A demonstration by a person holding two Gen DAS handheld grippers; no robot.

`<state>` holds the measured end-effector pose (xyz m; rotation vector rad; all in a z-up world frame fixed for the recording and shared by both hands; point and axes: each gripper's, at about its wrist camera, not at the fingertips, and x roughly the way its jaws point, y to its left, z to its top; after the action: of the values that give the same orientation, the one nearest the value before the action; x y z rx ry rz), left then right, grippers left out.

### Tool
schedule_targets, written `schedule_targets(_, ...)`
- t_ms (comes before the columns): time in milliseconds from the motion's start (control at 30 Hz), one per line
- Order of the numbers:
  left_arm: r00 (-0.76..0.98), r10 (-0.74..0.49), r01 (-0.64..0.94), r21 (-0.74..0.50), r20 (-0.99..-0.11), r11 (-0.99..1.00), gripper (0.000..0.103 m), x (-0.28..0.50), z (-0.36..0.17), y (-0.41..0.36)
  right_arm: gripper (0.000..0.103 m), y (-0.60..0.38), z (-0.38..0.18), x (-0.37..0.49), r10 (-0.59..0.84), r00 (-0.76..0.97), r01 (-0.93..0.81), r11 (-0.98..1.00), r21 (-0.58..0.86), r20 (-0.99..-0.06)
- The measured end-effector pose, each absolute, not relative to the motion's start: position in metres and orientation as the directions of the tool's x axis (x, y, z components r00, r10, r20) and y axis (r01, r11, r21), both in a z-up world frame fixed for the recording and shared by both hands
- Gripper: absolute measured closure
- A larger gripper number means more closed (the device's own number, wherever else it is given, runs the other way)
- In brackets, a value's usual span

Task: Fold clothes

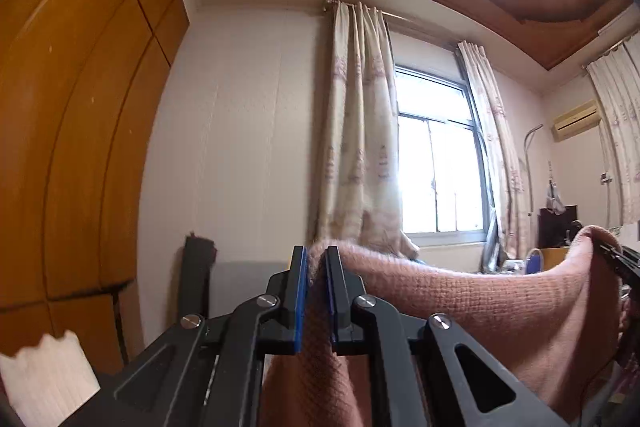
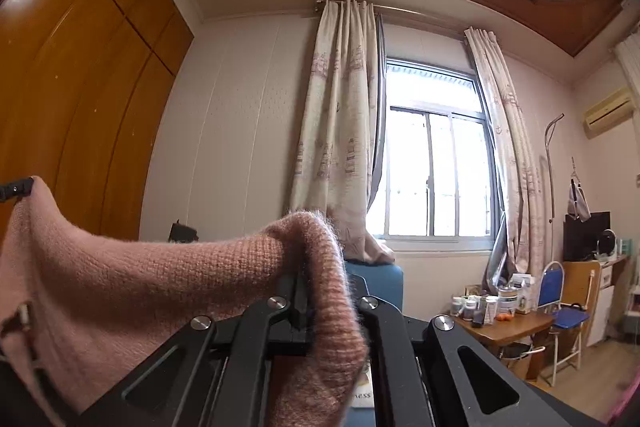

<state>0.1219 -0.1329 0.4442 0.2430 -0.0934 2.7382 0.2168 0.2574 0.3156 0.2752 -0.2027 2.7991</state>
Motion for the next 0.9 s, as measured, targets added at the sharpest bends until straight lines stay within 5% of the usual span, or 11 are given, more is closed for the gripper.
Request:
schedule_targets(133, -0.934, 0.312, -0.321, -0.032, 0.172, -0.946, 0.103, 0.076, 0.458, -0.121, 0.097, 0.278, 0.317, 0.178, 0.327, -0.93, -0.343, -0.936, -0.076, 0.168)
schedule_targets(267, -0.932, 0.342, -0.341, -0.028, -0.12, -0.94, 0.103, -0.009, 0.404, -0.077, 0.097, 0.303, 0.274, 0.086, 0.384, -0.923, -0.379, -0.91, -0.169, -0.001)
schedule_targets(333, -0.866, 0.383, -0.385, -0.06, -0.321, -0.921, 0.103, -0.035, 0.342, -0.048, 0.095, 0.316, 0.225, 0.03, 0.428, -0.891, -0.378, -0.885, -0.273, -0.151)
schedule_targets(400, -0.771, 0.416, -0.422, -0.103, -0.482, -0.901, 0.103, -0.049, 0.279, -0.022, 0.087, 0.339, 0.155, -0.028, 0.445, -0.793, -0.315, -0.884, -0.345, -0.417)
schedule_targets(500, -0.641, 0.461, -0.487, -0.139, -0.613, -0.862, 0.1, -0.03, 0.196, 0.011, 0.086, 0.36, 0.066, -0.061, 0.432, -0.609, -0.235, -0.899, -0.369, -0.665)
schedule_targets(633, -0.569, 0.427, -0.528, -0.086, -0.703, -0.845, 0.09, 0.007, 0.123, 0.04, 0.073, 0.356, 0.059, -0.011, 0.381, -0.672, -0.241, -0.924, -0.299, -0.635)
schedule_targets(733, -0.574, 0.294, -0.532, 0.075, -0.764, -0.843, 0.088, 0.021, 0.077, 0.06, 0.047, 0.349, 0.064, 0.031, 0.252, -0.703, -0.197, -0.968, -0.158, -0.665)
schedule_targets(900, -0.644, 0.215, -0.472, 0.159, -0.734, -0.867, 0.083, 0.007, 0.066, 0.059, 0.048, 0.346, 0.015, 0.06, 0.174, -0.573, -0.169, -0.981, -0.092, -0.801)
